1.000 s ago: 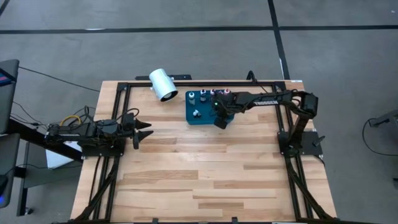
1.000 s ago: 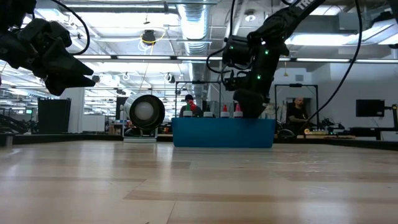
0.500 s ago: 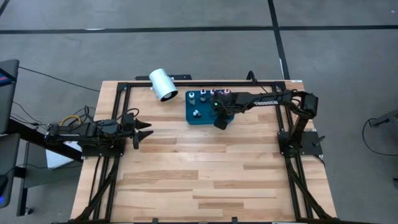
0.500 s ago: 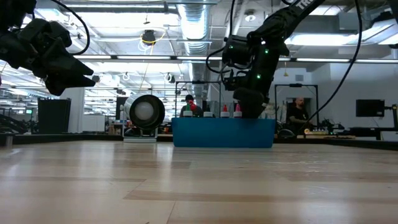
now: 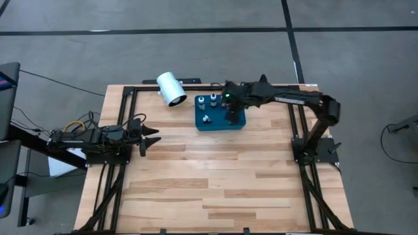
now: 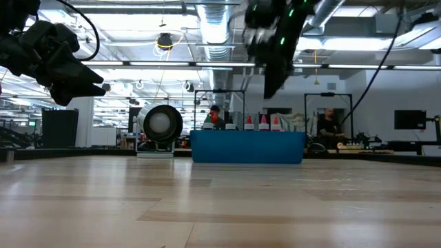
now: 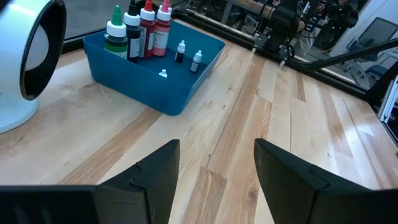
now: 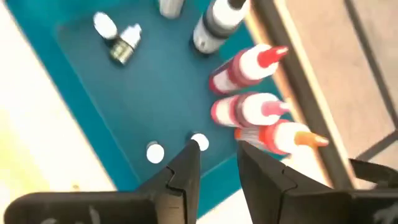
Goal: Pick & Place food coloring
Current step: Return to Home Position
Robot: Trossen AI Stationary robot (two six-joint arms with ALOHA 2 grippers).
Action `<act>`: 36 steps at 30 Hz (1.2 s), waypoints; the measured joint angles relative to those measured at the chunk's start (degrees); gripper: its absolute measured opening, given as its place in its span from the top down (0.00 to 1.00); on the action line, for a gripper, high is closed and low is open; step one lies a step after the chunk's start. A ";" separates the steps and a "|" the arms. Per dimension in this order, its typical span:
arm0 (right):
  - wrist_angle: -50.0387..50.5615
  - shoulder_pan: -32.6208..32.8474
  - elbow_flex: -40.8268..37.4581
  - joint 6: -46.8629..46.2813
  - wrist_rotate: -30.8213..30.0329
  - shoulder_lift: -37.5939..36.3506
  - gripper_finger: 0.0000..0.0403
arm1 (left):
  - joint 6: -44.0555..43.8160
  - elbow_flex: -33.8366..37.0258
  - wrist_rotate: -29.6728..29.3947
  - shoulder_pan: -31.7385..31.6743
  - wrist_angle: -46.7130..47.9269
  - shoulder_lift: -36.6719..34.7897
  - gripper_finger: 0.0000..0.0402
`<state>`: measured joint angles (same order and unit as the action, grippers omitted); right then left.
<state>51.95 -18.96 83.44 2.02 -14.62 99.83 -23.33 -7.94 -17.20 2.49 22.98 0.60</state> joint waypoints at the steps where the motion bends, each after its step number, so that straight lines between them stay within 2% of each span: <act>1: 0.99 0.23 0.57 0.15 -0.11 -1.52 0.76 | 0.00 0.00 -0.01 0.00 0.00 0.00 0.51; 5: 1.59 1.16 0.30 1.03 0.05 -9.41 0.76 | 0.00 0.00 0.03 0.00 0.00 0.00 0.51; 11: 1.98 1.44 -4.67 0.44 1.17 -23.85 0.76 | 0.00 0.00 0.03 0.00 -0.04 0.00 0.51; 19: 0.76 1.93 -17.21 -8.06 1.19 -40.48 0.76 | -1.51 0.00 0.07 0.00 -0.10 0.00 0.51; 26: -0.13 4.35 -30.31 -16.86 1.61 -48.82 0.76 | -0.53 0.00 0.00 -0.01 -1.57 0.00 0.51; 30: -8.51 8.14 -38.77 -17.07 3.57 -52.43 0.76 | 3.84 0.01 1.04 0.01 -4.64 0.00 0.51; 36: -22.48 13.41 -48.40 -17.22 7.40 -58.22 0.76 | 8.04 0.02 6.91 0.01 -10.67 0.00 0.51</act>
<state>29.47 -5.55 35.04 -15.20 -7.23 41.60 -15.29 -7.92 -10.29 2.50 12.31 0.60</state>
